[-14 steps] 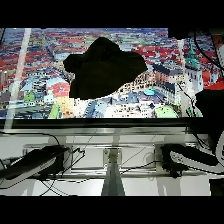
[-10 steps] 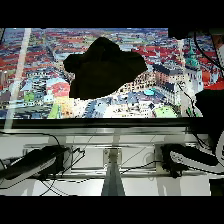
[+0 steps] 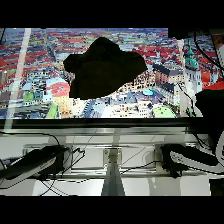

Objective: Fold the clothes and pants, and hang the long-sleeved shirts on hangers.

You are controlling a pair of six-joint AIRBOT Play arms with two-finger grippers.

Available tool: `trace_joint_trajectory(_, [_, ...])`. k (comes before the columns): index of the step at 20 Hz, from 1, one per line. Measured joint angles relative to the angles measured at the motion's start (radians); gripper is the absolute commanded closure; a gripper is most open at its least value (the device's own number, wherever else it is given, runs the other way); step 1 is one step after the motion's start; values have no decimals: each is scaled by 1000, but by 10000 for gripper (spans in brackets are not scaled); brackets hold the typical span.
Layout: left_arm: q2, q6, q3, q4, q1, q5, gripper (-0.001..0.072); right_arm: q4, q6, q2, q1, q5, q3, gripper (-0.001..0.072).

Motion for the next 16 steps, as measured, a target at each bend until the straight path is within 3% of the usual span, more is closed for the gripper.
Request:
trace_joint_trajectory(7, [0,0,0,-30,0,0,684,115,-3,-11,19,-70,-2,660])
trace_joint_trajectory(10, [5,-13,0,-80,0,-3,684,157,-91,-45,99,-13,-35,660])
trace_joint_trajectory(14, [39,-10,0,-86,55,0,684,137,-283,-127,276,24,-149,658])
trace_joint_trajectory(15, [54,-7,0,-70,91,0,684,126,-323,-155,323,12,-180,607])
trace_joint_trajectory(16, [69,-6,0,-50,131,1,684,117,-351,-183,363,-6,-205,506])
